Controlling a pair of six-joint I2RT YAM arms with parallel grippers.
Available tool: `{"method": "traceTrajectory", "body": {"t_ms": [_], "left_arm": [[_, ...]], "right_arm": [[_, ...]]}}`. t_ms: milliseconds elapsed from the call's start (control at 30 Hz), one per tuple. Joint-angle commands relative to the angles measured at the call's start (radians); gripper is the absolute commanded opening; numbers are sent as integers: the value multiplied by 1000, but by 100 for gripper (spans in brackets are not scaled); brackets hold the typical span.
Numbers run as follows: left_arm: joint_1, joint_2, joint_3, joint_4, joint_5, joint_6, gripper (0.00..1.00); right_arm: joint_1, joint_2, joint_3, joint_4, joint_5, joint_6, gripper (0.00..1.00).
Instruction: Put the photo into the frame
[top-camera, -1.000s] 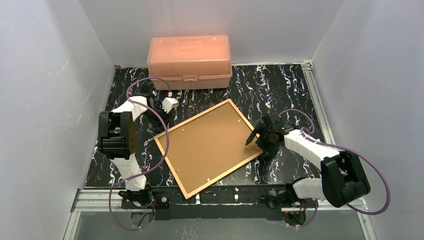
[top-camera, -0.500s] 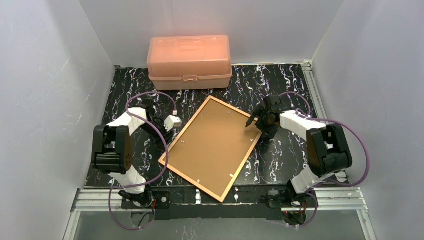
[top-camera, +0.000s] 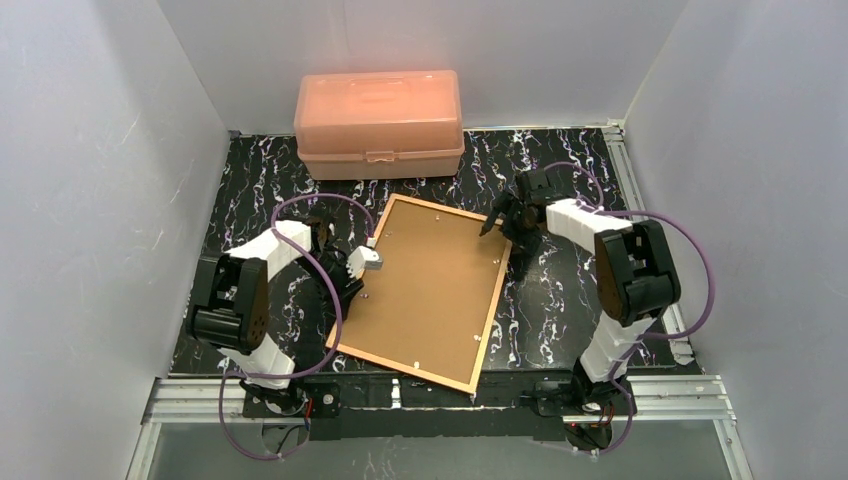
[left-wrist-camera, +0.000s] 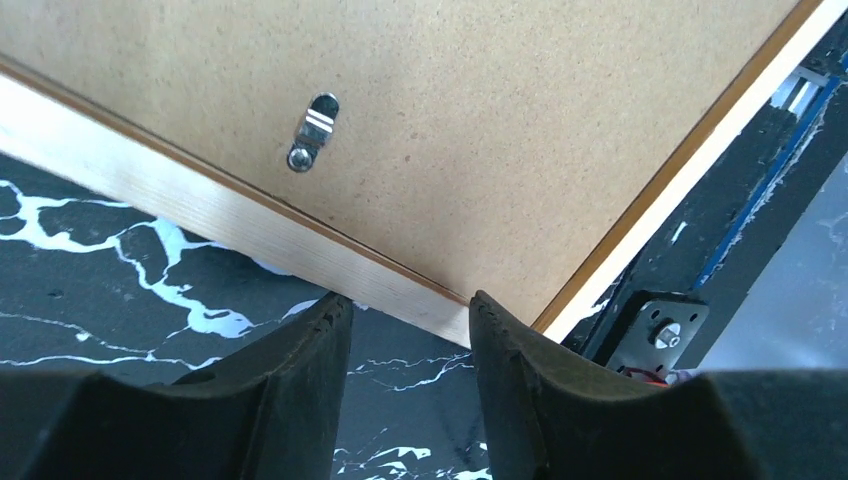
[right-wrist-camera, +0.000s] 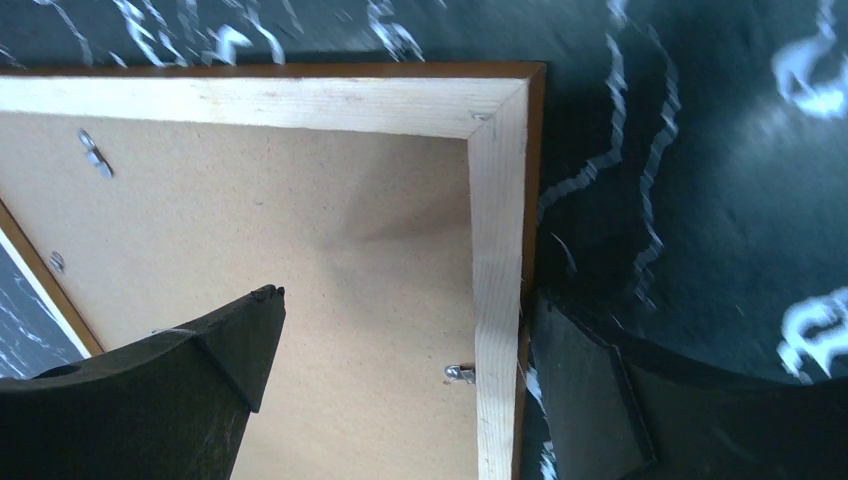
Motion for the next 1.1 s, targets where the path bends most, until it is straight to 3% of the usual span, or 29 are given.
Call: {"method": "traceTrajectory", "body": {"t_ms": [0, 400, 533, 700, 833, 933, 1067], "left_arm": [[-37, -22, -1, -24, 79, -40, 45], [-46, -54, -21, -71, 193, -76, 48], [-25, -75, -2, -130, 227, -48, 47], [78, -36, 41, -169, 270, -29, 44], [161, 50, 99, -166, 317, -107, 42], [187, 110, 132, -149, 338, -196, 43], [189, 162, 118, -106, 359, -325, 42]], "right_arm": [[41, 79, 132, 34, -43, -16, 99], [52, 112, 296, -74, 40, -123, 99], [51, 35, 296, -99, 108, -171, 99], [71, -145, 185, -75, 157, -215, 99], [226, -233, 116, 15, 130, -259, 99], [379, -198, 122, 71, 87, -286, 99], [490, -132, 108, 208, -31, -290, 98]]}}
